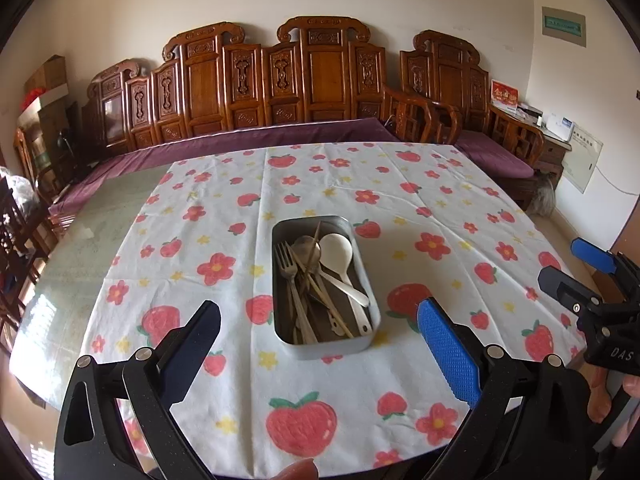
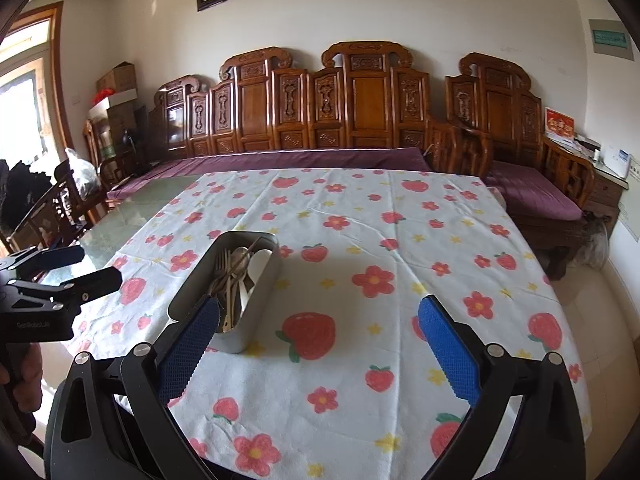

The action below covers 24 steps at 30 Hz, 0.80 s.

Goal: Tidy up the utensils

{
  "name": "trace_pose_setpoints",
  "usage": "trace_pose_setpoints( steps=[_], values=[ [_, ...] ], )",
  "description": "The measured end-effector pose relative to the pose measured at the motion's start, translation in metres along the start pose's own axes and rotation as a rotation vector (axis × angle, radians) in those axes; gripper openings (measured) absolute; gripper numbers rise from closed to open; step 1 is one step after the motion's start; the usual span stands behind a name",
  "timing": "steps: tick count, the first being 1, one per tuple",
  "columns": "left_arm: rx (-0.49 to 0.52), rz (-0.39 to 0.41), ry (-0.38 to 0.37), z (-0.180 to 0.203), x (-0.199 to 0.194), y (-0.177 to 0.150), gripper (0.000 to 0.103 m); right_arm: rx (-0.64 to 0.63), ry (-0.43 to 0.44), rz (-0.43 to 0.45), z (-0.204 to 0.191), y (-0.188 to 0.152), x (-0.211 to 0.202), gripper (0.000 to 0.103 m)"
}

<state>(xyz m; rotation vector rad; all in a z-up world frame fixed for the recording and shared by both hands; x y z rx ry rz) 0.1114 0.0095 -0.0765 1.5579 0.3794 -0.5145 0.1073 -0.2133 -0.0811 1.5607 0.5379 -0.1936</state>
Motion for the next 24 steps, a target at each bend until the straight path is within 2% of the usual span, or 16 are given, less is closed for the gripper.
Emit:
trace_pose_setpoints(
  steps=[9,24],
  values=[
    [0.0,0.062,0.008,0.022,-0.04,0.006,0.095,0.02,-0.033,0.06,0.016,0.008,-0.043,0.1],
    [-0.031,0.251,0.014,0.032,-0.117,0.052,0.095,-0.016,-0.002,0.241,-0.002,0.065,-0.118,0.1]
  ],
)
Point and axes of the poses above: each gripper's, at about its wrist camera, not at the fingertips, and x roughly the way its jaws point, z to its right, y to its top, the point moved 3 cm from there along x, roughly the way its jaws point, and after that the axes turned 10 degrees about z, right-handed, at the moved point
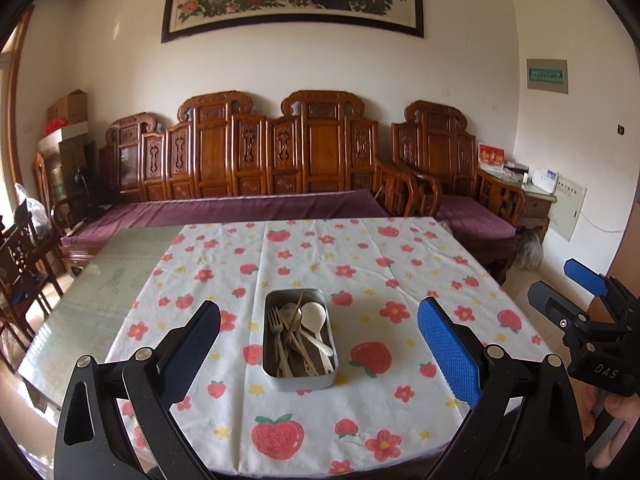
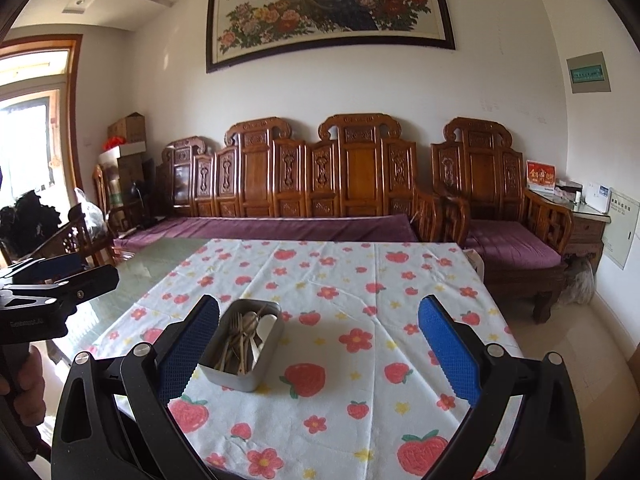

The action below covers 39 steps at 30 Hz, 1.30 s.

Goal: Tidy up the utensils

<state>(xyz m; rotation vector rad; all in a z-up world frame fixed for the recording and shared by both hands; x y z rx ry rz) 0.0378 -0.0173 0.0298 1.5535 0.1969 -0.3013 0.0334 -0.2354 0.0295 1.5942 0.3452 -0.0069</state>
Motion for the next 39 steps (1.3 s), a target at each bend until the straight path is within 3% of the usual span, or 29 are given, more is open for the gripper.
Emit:
trace_pose_setpoints(
  steps=[9,39],
  values=[
    [0.001,0.035,0.012,0.0,-0.011,0.008,0.095,0.001,0.009,0.036,-0.001,0.012,-0.015,0.1],
    [0.007,0.032,0.011,-0.002,-0.011,-0.003,0.095,0.0,-0.001,0.034,-0.003,0.009,-0.014,0.1]
  ],
)
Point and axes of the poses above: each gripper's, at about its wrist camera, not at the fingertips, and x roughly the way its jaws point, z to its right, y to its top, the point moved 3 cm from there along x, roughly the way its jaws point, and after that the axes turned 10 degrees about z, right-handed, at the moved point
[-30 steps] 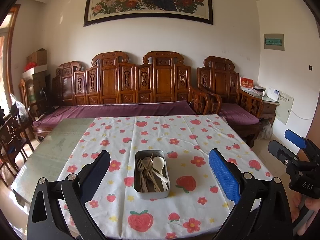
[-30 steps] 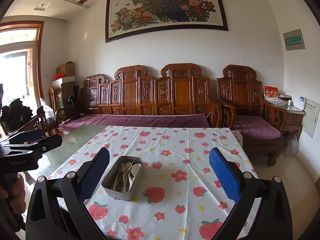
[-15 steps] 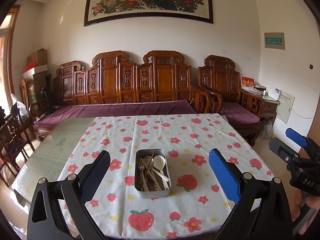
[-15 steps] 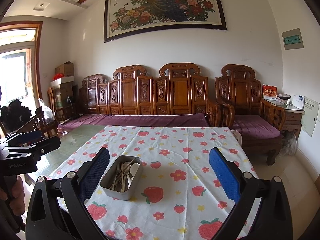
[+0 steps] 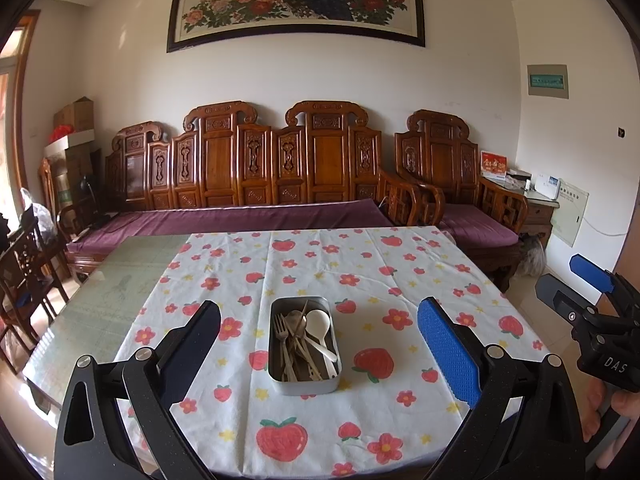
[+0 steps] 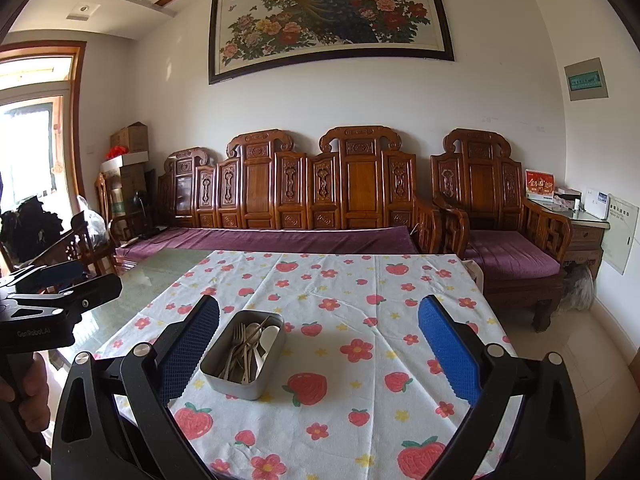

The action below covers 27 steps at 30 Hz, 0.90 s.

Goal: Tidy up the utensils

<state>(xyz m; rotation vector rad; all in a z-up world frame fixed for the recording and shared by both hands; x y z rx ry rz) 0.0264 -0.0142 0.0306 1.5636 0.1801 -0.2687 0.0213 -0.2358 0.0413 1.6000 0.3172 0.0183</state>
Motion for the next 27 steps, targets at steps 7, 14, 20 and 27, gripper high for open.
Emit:
trace_pose_setpoints(
  steps=[7,14,20,27],
  values=[
    [0.0,0.0,-0.001,-0.0001,0.0004,0.0,0.095,-0.001,-0.001,0.0,0.0004,-0.0001,0.0004,0.1],
    [0.0,0.002,-0.003,0.002,-0.0002,0.0003,0.095,-0.002,-0.001,0.001,0.0007,0.0002,0.0004,0.1],
    [0.002,0.004,-0.003,0.0039,-0.001,0.0014,0.095,-0.002,0.0,0.0,0.0008,0.0,0.0004,0.1],
    [-0.001,0.001,-0.005,0.0039,-0.0014,0.0012,0.095,-0.002,0.0,0.0,0.0008,-0.0001,0.0003,0.1]
  ],
)
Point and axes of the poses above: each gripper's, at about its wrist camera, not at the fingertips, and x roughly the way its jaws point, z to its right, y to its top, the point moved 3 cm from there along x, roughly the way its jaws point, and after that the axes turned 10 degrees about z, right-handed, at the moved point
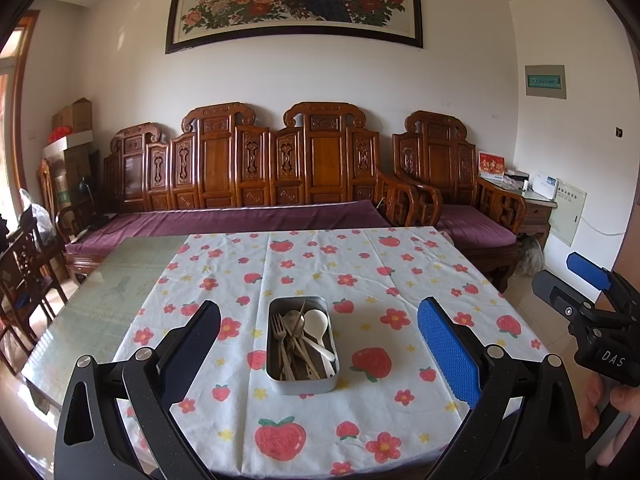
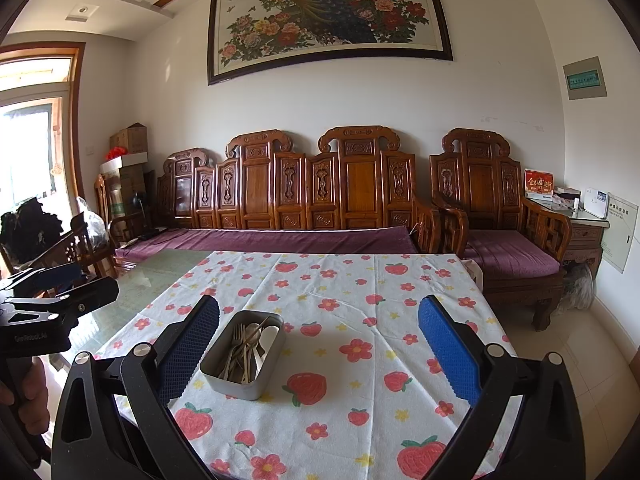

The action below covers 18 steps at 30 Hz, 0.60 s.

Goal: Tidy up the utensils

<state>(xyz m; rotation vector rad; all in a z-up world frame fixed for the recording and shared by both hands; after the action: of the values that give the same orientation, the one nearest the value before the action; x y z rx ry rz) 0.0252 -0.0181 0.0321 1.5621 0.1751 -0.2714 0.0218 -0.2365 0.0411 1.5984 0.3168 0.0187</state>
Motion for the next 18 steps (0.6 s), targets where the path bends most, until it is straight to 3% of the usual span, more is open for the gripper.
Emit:
trace_pose_setpoints(
  steps=[18],
  values=[
    [0.001,0.0,0.0,-0.0002,-0.0006,0.0008,0.095,0.0,0.0,0.0,0.0002,-0.0002,-0.0001,0.1]
  ],
)
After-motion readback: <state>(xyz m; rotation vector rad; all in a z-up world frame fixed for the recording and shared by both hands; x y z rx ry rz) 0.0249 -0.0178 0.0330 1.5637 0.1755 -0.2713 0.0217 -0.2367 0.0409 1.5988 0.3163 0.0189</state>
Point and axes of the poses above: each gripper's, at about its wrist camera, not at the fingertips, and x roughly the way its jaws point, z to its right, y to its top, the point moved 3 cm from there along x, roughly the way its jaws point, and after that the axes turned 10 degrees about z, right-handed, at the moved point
